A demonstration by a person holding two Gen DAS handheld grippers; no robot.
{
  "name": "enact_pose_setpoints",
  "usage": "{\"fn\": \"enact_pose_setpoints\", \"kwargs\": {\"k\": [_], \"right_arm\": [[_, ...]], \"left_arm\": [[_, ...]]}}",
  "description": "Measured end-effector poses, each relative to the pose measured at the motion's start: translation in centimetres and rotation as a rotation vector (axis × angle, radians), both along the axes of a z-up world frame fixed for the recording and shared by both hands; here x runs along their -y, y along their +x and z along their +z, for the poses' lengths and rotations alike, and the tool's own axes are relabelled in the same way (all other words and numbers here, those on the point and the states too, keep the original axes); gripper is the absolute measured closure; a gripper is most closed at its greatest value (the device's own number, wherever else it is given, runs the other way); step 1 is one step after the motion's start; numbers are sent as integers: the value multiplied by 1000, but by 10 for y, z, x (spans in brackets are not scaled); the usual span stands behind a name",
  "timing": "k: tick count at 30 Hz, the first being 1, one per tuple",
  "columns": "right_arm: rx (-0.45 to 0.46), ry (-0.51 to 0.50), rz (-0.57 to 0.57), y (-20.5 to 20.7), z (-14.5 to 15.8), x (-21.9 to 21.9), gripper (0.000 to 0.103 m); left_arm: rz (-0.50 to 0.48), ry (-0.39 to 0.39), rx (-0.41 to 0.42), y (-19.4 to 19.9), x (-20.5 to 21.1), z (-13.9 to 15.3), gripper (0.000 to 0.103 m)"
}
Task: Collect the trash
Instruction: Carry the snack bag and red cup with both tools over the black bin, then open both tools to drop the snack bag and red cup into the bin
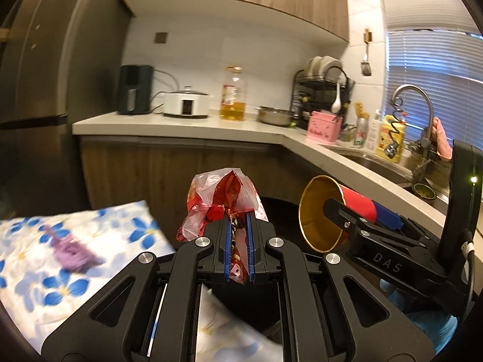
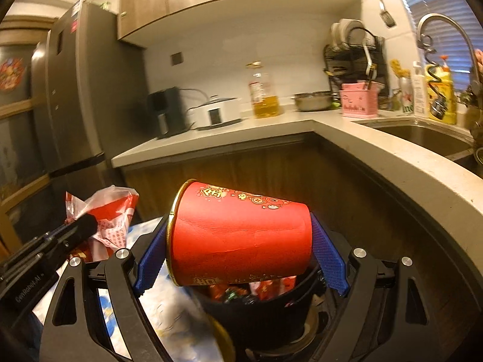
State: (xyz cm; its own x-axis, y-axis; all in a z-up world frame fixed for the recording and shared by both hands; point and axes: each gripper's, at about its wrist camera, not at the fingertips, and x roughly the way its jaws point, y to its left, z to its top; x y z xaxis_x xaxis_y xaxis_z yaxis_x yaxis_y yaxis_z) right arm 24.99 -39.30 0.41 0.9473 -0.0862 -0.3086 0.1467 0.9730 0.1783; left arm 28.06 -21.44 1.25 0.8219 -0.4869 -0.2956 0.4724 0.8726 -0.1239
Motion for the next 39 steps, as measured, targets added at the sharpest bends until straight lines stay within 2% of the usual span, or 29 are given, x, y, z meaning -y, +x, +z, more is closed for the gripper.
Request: {"fn": "enact_pose_setpoints", "kwargs": {"k": [7, 18, 24, 27, 29, 32, 35, 39], "right_arm": [[22, 30, -40, 13, -1, 22, 20], [41, 37, -33, 31, -5, 31, 19], [40, 49, -30, 39, -8, 35, 19], [37, 55, -32, 42, -9, 37, 19], [35, 57, -33, 43, -10, 38, 19], [32, 58, -34, 44, -10, 37, 19], [31, 56, -35, 46, -10, 36, 19], [16, 60, -27, 49, -12, 34, 19]], "left_arm": [[-33, -6, 5, 29, 32, -10, 95], [-62, -18, -10, 54, 47, -26, 94], [-109, -29, -38, 63, 51, -37, 92], [-139, -15, -51, 65, 54, -42, 80], [-126, -3, -43, 64, 54, -46, 63], [-119, -21, -66, 68, 47, -49, 47], [-129, -73, -78, 68, 36, -48, 38], [-90, -80, -65, 65, 24, -44, 33]]}}
